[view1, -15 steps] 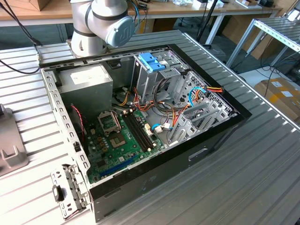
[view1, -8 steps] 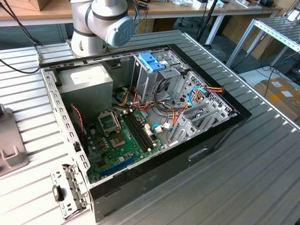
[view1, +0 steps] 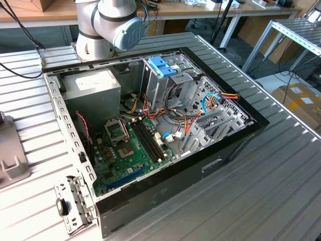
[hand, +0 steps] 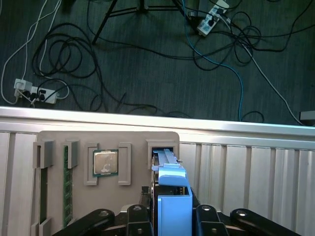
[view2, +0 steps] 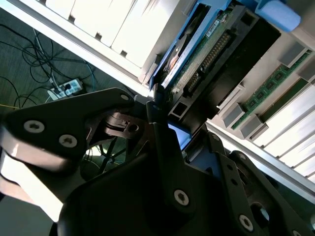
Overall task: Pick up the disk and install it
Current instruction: 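Pick up the disk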
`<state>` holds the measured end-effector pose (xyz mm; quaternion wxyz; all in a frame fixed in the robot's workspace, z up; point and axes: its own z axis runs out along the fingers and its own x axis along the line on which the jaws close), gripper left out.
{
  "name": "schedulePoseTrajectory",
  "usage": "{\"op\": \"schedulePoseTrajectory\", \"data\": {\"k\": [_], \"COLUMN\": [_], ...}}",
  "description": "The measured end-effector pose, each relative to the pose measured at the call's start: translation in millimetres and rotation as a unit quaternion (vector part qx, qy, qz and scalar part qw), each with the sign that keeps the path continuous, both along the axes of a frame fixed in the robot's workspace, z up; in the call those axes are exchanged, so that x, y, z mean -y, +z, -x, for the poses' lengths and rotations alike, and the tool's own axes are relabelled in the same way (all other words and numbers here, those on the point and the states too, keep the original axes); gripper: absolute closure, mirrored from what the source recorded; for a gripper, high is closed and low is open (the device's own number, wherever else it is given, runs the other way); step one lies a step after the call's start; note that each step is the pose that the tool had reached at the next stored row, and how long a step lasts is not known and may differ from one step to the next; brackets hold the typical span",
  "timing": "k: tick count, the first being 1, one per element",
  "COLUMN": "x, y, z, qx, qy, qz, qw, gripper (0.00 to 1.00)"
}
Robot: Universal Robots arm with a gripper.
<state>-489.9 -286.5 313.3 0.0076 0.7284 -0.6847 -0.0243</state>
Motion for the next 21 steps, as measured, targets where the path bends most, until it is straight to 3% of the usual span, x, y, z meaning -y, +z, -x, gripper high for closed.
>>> {"op": "schedulePoseTrajectory", "data": {"k": [21], "x": [0.0], "y": [4.9], "z": [0.0], "qx": [-0.0001], "qy": [0.000], "qz": [0.0000], "qw": [1.00000], "gripper": [0.63]}}
